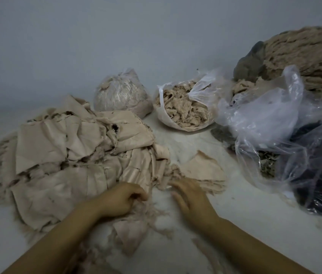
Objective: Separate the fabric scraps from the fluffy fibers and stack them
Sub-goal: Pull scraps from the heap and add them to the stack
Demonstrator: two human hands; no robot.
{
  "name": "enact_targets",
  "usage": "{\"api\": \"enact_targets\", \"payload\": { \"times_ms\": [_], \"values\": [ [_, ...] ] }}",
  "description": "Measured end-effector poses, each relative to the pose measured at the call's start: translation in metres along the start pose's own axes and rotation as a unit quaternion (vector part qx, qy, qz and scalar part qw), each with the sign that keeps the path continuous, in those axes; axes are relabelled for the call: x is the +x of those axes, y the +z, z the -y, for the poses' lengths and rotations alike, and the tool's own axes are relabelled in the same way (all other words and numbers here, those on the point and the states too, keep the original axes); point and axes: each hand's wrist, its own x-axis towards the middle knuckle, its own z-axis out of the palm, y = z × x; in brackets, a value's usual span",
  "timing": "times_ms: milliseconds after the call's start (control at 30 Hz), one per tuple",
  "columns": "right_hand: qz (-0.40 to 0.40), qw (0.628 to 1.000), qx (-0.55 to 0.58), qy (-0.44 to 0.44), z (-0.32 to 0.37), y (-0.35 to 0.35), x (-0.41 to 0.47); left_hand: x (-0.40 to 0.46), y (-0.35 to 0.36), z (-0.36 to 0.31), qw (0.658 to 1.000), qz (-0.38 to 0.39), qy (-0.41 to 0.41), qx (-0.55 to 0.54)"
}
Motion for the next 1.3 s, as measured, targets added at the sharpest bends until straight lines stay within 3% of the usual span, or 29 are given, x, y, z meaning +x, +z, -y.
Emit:
{"api": "enact_targets", "payload": {
  "times_ms": [100,133,200,367,567,733,800,900,967,1033,1100,1200,1300],
  "values": [
    [0.165,0.978,-0.002,-0.127,0.009,0.015,-0.017,-0.016,0.001,0.003,0.997,-0.021,0.04,0.065],
    [0.194,0.972,0.004,-0.133,0.011,0.015,-0.02,-0.019,0.002,0.004,0.995,-0.026,0.055,0.081],
    [0.195,0.976,0.041,-0.094,0.014,0.009,-0.024,-0.025,0.003,0.009,0.992,-0.024,0.066,0.103],
    [0.113,0.993,0.032,0.029,0.022,0.005,-0.021,-0.024,0.013,0.015,0.985,-0.057,0.06,0.152],
    [0.178,0.982,-0.014,-0.052,0.053,0.039,-0.012,-0.024,0.017,-0.002,0.988,-0.142,-0.001,-0.058],
    [-0.002,0.988,0.147,0.038,0.046,0.028,-0.013,-0.037,0.016,-0.001,0.978,-0.087,-0.025,-0.19],
    [-0.012,0.977,0.202,0.073,0.04,0.02,-0.015,-0.04,0.017,-0.006,0.961,-0.056,-0.047,-0.267],
    [-0.002,0.93,0.331,0.158,0.038,0.017,-0.017,-0.039,0.02,-0.018,0.929,0.008,-0.03,-0.368],
    [-0.026,0.868,0.444,0.22,0.04,0.013,-0.015,-0.038,0.022,-0.026,0.907,0.054,-0.031,-0.418],
    [-0.039,0.824,0.505,0.255,0.042,0.007,-0.013,-0.034,0.025,-0.033,0.896,0.048,-0.043,-0.438],
    [-0.028,0.835,0.492,0.247,0.043,0.006,-0.014,-0.027,0.029,-0.038,0.889,0.003,-0.064,-0.453],
    [-0.056,0.862,0.436,0.251,0.046,0.011,-0.016,-0.019,0.041,-0.048,0.832,-0.05,-0.114,-0.541],
    [-0.085,0.857,0.441,0.254,0.048,0.014,-0.015,-0.016,0.049,-0.058,0.839,-0.059,-0.12,-0.527]
  ]
}}
